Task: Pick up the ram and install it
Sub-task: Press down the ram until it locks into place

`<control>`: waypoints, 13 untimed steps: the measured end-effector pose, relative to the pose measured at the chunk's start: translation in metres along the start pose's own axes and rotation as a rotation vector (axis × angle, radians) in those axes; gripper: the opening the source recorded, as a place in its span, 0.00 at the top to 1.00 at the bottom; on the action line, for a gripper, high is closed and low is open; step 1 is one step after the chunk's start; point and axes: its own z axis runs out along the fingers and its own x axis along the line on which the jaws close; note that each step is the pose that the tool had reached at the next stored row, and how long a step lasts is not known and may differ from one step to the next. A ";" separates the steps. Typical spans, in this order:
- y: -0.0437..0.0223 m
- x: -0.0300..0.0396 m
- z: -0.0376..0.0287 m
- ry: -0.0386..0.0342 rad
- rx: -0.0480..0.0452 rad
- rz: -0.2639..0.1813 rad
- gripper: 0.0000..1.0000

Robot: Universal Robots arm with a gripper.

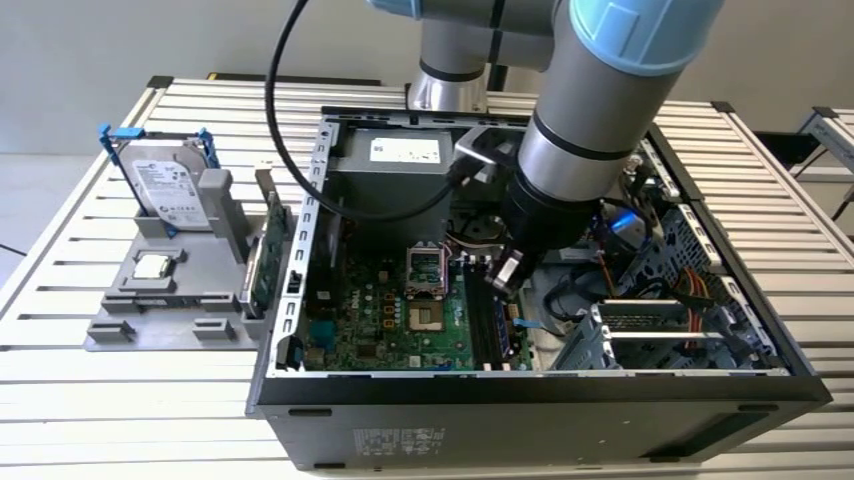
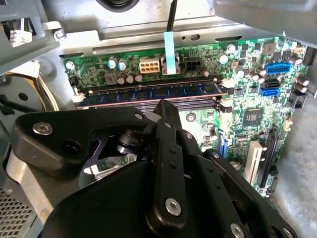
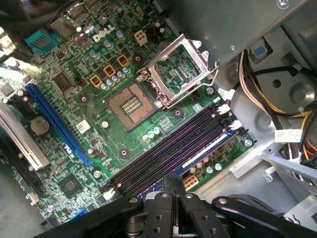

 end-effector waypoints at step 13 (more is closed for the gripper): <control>0.0003 -0.0004 0.0004 -0.0042 0.0137 -0.140 1.00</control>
